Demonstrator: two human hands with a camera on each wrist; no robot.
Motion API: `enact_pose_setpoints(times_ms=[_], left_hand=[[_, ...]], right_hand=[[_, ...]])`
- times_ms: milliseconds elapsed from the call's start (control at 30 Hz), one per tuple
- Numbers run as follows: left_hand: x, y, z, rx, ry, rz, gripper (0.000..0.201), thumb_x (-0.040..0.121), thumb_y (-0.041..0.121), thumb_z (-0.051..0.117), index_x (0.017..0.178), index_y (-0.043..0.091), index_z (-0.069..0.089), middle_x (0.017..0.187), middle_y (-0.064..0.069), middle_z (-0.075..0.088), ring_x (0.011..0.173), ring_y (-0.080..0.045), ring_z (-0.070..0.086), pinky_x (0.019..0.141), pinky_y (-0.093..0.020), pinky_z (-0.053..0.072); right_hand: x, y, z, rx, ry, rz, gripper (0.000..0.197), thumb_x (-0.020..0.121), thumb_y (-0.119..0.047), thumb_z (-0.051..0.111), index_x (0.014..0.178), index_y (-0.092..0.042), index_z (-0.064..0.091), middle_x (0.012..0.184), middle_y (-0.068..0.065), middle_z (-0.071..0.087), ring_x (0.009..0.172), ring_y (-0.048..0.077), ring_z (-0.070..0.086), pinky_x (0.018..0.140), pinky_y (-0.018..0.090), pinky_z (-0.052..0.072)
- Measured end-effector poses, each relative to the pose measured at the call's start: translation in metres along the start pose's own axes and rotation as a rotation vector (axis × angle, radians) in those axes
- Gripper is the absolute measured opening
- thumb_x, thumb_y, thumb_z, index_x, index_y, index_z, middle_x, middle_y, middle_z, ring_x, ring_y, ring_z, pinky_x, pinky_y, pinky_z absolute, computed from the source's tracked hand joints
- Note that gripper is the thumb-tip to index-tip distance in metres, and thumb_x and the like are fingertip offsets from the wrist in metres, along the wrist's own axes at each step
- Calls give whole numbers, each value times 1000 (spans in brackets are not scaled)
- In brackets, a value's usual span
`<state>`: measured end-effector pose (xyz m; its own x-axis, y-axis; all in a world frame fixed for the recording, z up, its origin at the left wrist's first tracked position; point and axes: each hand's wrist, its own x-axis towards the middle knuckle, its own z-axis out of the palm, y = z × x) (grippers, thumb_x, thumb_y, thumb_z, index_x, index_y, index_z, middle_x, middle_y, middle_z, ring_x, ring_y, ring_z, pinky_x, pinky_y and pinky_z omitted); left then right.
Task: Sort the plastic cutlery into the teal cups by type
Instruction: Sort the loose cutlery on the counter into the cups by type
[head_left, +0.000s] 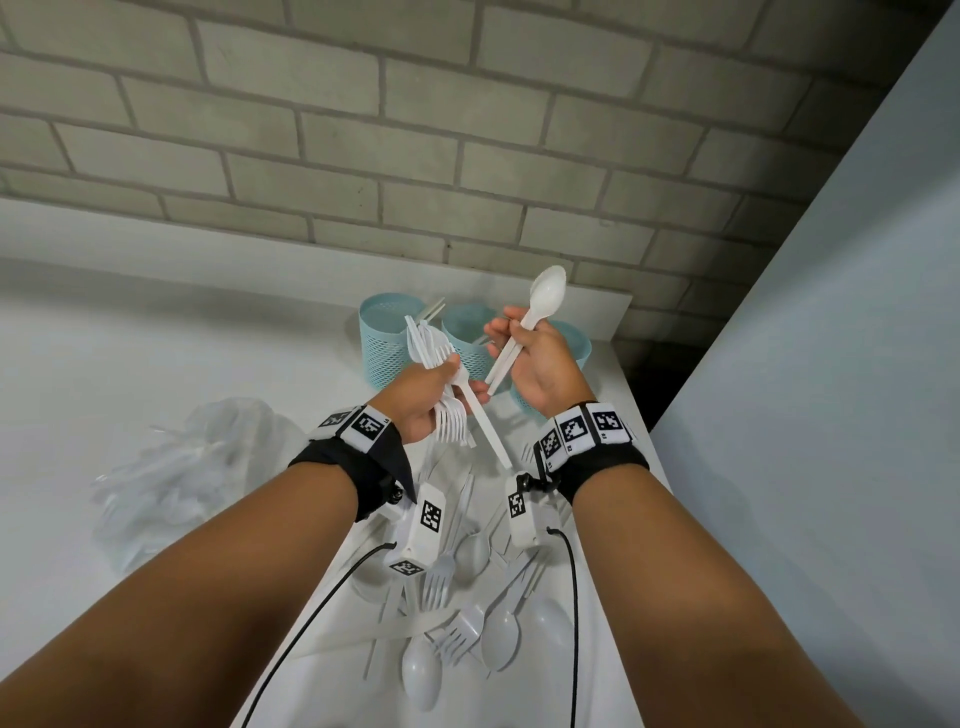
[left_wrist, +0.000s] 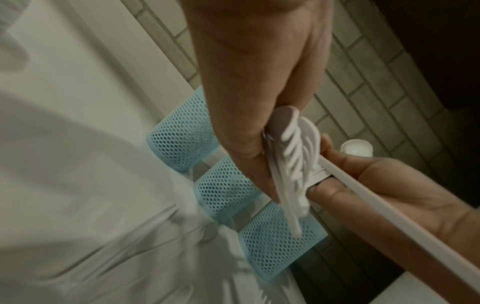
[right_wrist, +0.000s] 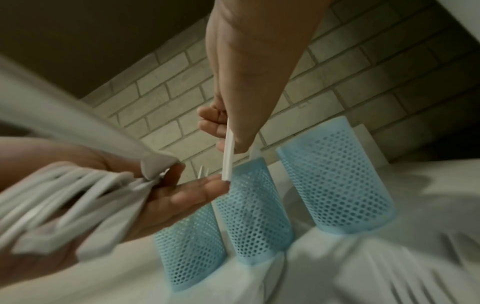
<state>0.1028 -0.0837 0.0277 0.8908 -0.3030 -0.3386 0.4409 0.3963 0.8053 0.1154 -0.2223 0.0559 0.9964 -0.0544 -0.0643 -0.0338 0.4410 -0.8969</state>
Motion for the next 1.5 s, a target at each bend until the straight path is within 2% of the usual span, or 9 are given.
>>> enact_pose_setpoints(times_ms=[167,300,400,633,800,967,1267,1367,1500], left_hand=[[2,-8,6,39,34,-27,15,100,17,40,109,5,42,90,-26,61,80,-34,63,82,-44,51],[-2,-12,11,33,33,-23,25,100,14,41,122,4,39,92,-27,59,78,-33,63,70,-40,57],[-4,-12,12,19,43,-17,33,99,13,42,130,3,37,104,-29,56,81,-31,62,60,-37,59],[-8,-6,5,126,1,-5,24,101,18,38,121,6,40,90,-20,63,79,-29,63,80,-39,51],[-7,-1,-5,106,25,27,11,101,18,39,100,11,47,80,-13,69,62,-21,70,73,-39,54],[-7,7,-7,80,37,63,14,101,19,38,94,14,49,87,-14,66,71,-22,67,66,-32,56],[-2,14,-16,23,108,83,13,100,18,40,98,12,50,87,-13,66,72,-20,66,52,-23,57],[0,14,-18,37,109,88,15,100,18,40,108,8,49,87,-11,66,72,-19,66,52,-22,56],[0,14,-20,46,92,90,16,100,15,41,112,8,48,90,-11,65,73,-18,66,53,-22,56]], right_hand=[[-4,6,-20,192,100,81,24,95,3,33,85,-9,52,67,4,62,80,18,60,82,31,48],[-7,10,-26,196,102,106,25,95,2,34,82,-10,51,59,3,64,79,20,61,81,32,49],[-6,14,-28,165,102,117,19,98,-8,38,86,-11,53,65,4,65,77,19,63,79,31,50],[-1,8,-27,-133,112,58,22,102,-13,33,89,-7,50,85,10,61,82,20,62,86,34,49],[19,-14,-30,37,256,-153,22,102,-8,31,89,-10,49,86,9,61,83,19,63,90,33,48],[40,-28,-15,53,309,-275,23,101,-3,30,88,-12,47,84,7,60,82,16,62,84,26,49],[64,-8,17,-46,199,-235,26,98,4,35,86,-14,50,84,6,60,81,12,59,79,21,45],[69,3,19,-209,191,-192,23,96,2,41,87,-16,52,88,4,62,85,11,60,86,25,46],[71,11,21,-357,199,-170,19,90,1,56,107,-9,53,95,3,60,99,18,56,93,28,43]])
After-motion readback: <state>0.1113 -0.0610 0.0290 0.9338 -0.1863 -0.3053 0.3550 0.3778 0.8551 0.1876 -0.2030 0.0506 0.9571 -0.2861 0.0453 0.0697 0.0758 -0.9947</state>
